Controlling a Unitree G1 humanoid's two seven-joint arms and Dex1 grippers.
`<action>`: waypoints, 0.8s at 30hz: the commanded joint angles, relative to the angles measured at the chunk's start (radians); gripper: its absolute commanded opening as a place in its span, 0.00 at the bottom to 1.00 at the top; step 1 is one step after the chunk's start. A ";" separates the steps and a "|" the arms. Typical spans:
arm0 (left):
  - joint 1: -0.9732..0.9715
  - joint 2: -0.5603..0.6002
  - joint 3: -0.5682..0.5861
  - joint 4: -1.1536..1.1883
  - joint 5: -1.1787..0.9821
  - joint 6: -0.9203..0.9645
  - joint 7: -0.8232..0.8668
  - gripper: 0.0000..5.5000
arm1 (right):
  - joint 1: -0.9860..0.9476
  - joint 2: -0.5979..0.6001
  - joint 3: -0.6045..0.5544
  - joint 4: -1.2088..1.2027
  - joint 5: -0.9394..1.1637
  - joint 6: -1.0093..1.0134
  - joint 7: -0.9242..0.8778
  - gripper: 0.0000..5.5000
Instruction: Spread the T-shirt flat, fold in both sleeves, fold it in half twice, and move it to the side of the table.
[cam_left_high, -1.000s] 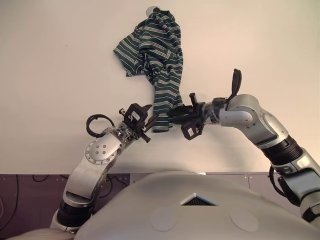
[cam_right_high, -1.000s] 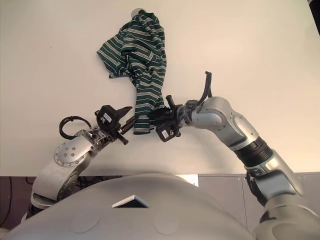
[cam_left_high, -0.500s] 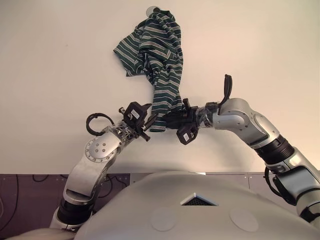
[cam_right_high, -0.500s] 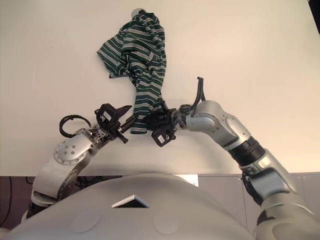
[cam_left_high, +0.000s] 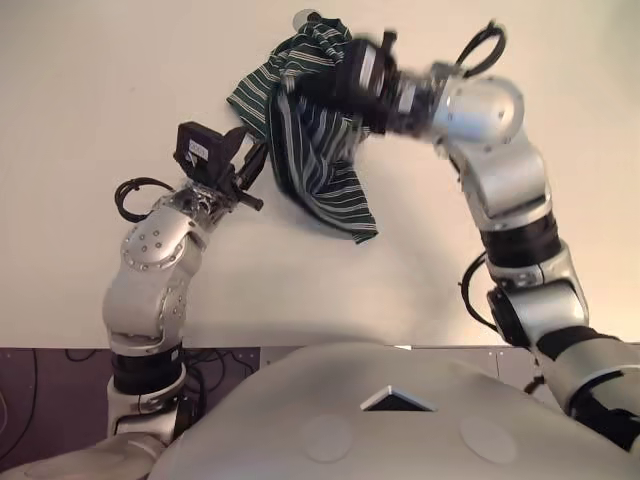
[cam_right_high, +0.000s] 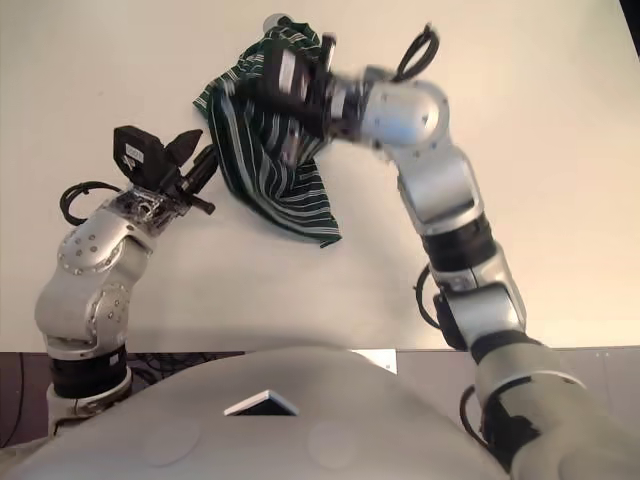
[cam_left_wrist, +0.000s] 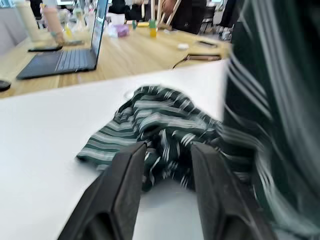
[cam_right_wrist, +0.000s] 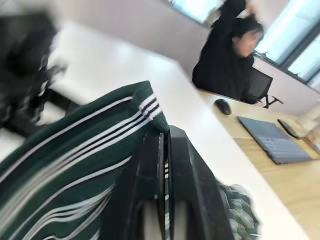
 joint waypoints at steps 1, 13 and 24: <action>-0.070 -0.062 -0.055 0.065 -0.017 -0.032 0.000 0.41 | -0.178 0.041 -0.068 0.159 0.016 0.026 -0.075 0.00; -0.084 -0.090 -0.245 0.133 0.028 -0.005 -0.016 0.48 | -0.373 0.087 -0.089 0.517 -0.033 -0.117 -0.226 0.00; -0.310 -0.138 -0.430 0.479 0.199 0.032 0.010 0.56 | -0.354 0.110 -0.076 0.607 -0.067 -0.159 -0.261 0.00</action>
